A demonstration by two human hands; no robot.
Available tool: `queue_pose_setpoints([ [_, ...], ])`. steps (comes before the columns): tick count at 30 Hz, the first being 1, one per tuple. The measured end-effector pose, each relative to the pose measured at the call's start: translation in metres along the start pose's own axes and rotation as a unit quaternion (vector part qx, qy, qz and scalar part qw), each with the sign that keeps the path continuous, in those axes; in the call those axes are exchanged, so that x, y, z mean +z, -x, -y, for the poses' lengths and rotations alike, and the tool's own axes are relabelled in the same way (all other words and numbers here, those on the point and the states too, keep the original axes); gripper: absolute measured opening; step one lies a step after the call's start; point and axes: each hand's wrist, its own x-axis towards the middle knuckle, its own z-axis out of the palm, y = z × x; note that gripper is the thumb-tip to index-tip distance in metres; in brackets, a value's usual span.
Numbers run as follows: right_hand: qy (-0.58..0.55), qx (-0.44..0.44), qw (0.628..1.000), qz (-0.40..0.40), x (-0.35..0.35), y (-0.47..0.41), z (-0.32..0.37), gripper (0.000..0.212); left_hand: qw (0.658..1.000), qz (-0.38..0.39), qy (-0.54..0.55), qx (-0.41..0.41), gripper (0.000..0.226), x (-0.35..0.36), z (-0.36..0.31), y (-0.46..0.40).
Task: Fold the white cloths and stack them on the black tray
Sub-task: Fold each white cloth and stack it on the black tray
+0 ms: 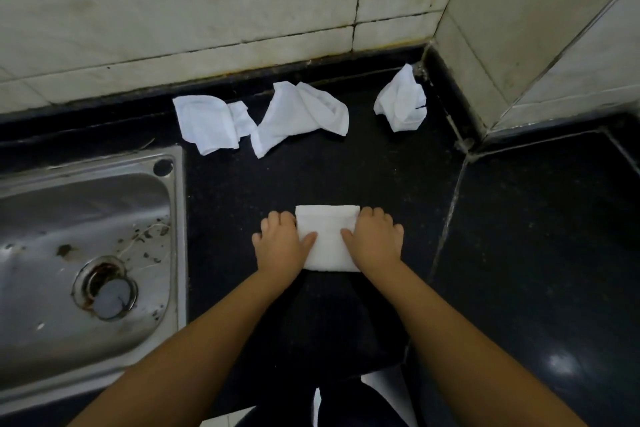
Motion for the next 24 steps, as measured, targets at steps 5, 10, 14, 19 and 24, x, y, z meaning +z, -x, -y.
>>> queue_pose_setpoints([
  [5, -0.049, 0.008, 0.999, 0.010, -0.003, 0.005, 0.010, 0.029, 0.999, 0.008, 0.031, 0.000, 0.029, -0.004, -0.011, 0.000],
  [10, -0.489, 0.148, 0.857, 0.072, -0.028, 0.025, -0.010, 0.026, 0.942, 0.091, 0.316, 0.068, 0.009, -0.033, -0.012, 0.013],
  [14, -0.677, 0.205, 0.702, 0.083, -0.036, 0.071, -0.040, 0.022, 0.896, 0.187, 0.391, 0.094, 0.022, -0.046, -0.020, 0.034],
  [19, -0.754, 0.220, 0.619, 0.003, -0.026, 0.170, -0.078, 0.015, 0.855, 0.326, 0.382, 0.131, 0.043, -0.034, -0.041, 0.081],
  [24, -0.768, 0.267, 0.565, -0.141, -0.003, 0.298, -0.125, 0.018, 0.752, 0.546, 0.358, 0.092, 0.021, -0.005, -0.079, 0.166],
])
